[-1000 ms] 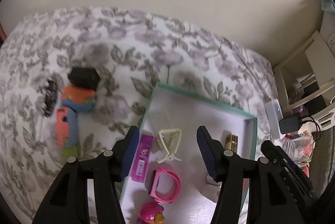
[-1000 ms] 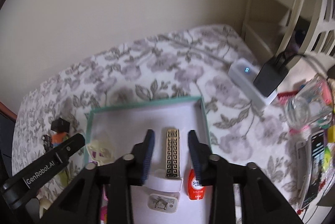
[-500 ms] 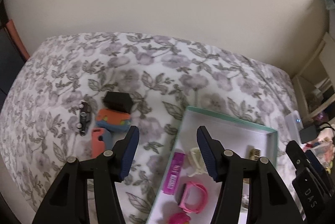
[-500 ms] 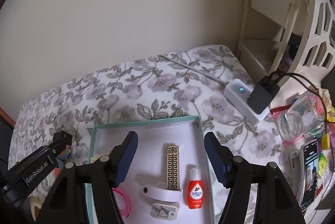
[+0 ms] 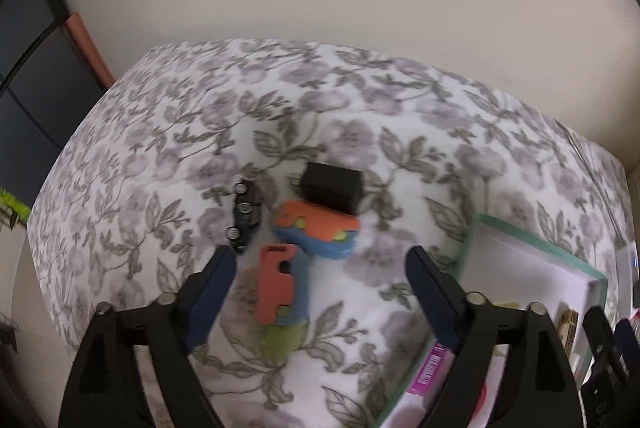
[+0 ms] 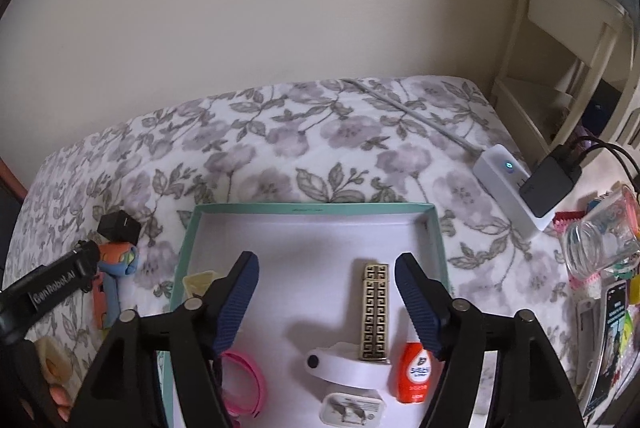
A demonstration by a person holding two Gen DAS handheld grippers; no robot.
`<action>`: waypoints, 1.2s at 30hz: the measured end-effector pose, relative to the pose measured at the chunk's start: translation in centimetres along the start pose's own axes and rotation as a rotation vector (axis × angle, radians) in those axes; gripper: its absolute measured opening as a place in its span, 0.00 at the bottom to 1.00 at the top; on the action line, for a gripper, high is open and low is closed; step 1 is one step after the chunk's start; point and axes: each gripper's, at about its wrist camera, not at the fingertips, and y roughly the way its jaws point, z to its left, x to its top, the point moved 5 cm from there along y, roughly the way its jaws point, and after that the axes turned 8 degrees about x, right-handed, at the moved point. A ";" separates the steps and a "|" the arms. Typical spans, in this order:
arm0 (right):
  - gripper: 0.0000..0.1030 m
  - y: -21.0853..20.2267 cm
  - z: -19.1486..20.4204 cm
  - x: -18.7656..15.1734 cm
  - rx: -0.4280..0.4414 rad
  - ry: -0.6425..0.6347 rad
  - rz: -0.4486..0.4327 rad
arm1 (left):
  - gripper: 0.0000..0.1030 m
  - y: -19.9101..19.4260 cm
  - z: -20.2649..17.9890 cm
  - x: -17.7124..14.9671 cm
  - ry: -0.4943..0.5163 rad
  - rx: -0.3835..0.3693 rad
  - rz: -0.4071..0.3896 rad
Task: Organize rigid objects
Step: 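Move both open tools back toward the remaining pile, then grasp the black toy car with the left tool while the right tool grasps the orange-blue toy knife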
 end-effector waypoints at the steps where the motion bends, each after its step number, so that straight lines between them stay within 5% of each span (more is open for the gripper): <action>1: 0.76 0.1 0.2 0.0 0.003 -0.003 -0.001 | 0.97 0.0 0.4 0.1 -0.014 0.002 0.000; 4: 0.84 0.4 1.5 -0.1 0.027 -0.012 -0.005 | 0.97 0.1 1.8 0.4 -0.053 0.007 -0.003; 16: 0.84 1.5 12.2 -2.2 0.183 -0.180 0.021 | 0.97 0.1 8.9 1.3 -0.157 0.032 0.001; 20: 0.84 1.7 15.1 -3.3 0.249 -0.225 0.037 | 0.97 0.5 11.7 0.6 -0.124 0.038 -0.044; 23: 0.84 2.1 17.0 -3.9 0.295 -0.229 0.060 | 0.97 2.7 14.4 -0.2 -0.159 0.056 0.006; 26: 0.84 2.8 18.3 -4.4 0.335 -0.223 0.087 | 0.97 4.8 15.8 -0.6 -0.193 0.000 0.066; 36: 0.84 7.4 22.0 -6.7 0.330 -0.268 0.175 | 0.97 7.7 14.8 0.6 -0.115 -0.171 0.083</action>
